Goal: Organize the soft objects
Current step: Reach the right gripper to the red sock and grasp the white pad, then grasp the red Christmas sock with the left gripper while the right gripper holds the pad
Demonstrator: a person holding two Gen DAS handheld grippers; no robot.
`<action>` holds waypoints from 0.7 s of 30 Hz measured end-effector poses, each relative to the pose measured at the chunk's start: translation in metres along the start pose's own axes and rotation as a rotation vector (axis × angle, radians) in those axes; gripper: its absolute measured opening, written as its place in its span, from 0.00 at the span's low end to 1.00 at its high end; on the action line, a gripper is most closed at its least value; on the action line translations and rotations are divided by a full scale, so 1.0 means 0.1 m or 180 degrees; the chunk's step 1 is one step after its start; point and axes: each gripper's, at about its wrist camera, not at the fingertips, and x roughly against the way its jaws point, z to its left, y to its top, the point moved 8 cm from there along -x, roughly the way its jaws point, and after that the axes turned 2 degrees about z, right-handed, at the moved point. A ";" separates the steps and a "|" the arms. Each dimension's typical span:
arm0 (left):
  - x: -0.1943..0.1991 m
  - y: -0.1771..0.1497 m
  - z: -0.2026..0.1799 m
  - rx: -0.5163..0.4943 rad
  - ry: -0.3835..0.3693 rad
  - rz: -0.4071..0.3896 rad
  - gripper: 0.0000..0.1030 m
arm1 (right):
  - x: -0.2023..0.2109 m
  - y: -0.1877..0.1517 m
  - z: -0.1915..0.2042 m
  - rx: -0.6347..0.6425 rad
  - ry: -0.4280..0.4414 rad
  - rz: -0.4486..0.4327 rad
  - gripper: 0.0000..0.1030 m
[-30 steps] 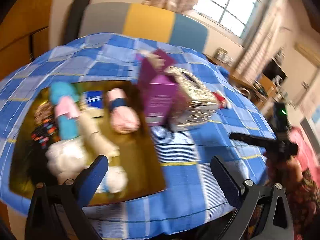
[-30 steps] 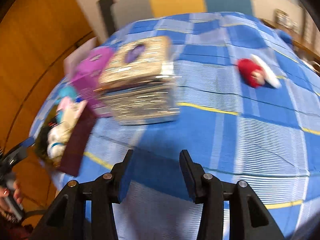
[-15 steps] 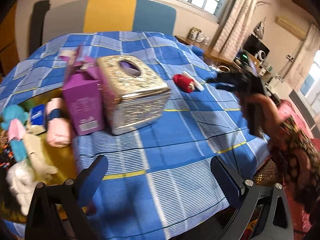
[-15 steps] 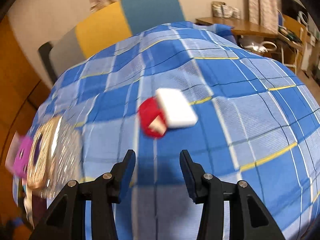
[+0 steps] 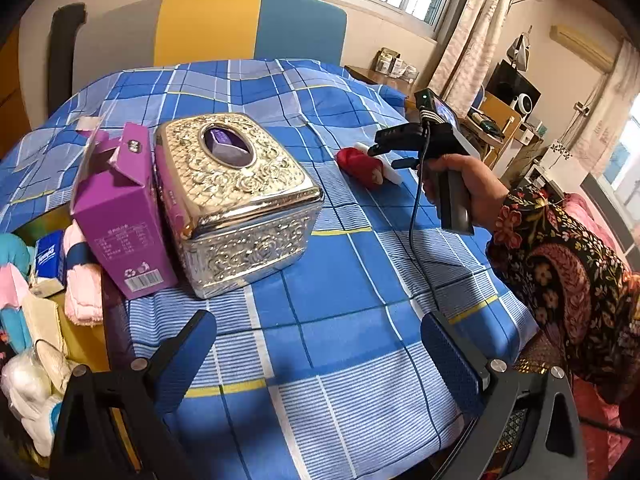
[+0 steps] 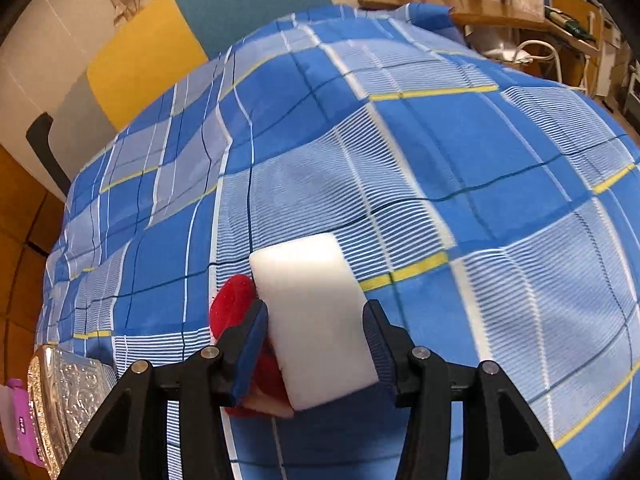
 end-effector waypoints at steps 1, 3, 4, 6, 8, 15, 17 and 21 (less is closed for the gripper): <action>-0.02 0.02 -0.02 -0.0009 -0.0021 -0.0003 1.00 | -0.01 0.00 0.02 0.0073 -0.0050 -0.0017 0.51; -0.08 0.06 -0.09 -0.0065 -0.0016 0.0006 1.00 | 0.00 -0.04 0.06 0.0293 -0.0196 -0.0012 0.51; -0.10 0.08 -0.13 -0.0078 -0.0038 0.0018 1.00 | 0.01 -0.08 0.08 0.0395 -0.0262 -0.0018 0.51; -0.12 0.11 -0.19 -0.0067 -0.0100 0.0000 1.00 | 0.02 -0.14 0.08 0.0463 -0.0293 0.0006 0.51; -0.13 0.14 -0.25 -0.0080 -0.0107 -0.0007 1.00 | 0.06 -0.19 0.08 0.0509 -0.0268 0.0002 0.49; -0.11 0.24 -0.39 -0.0136 -0.0122 -0.0078 1.00 | 0.25 -0.29 0.13 0.0578 -0.0116 0.0029 0.26; -0.13 0.24 -0.41 -0.0122 -0.0113 -0.0074 1.00 | 0.37 -0.31 0.12 0.0572 -0.0055 -0.0018 0.26; -0.12 0.21 -0.42 -0.0115 -0.0111 -0.0065 1.00 | 0.36 -0.27 0.11 0.0680 -0.0049 -0.0011 0.41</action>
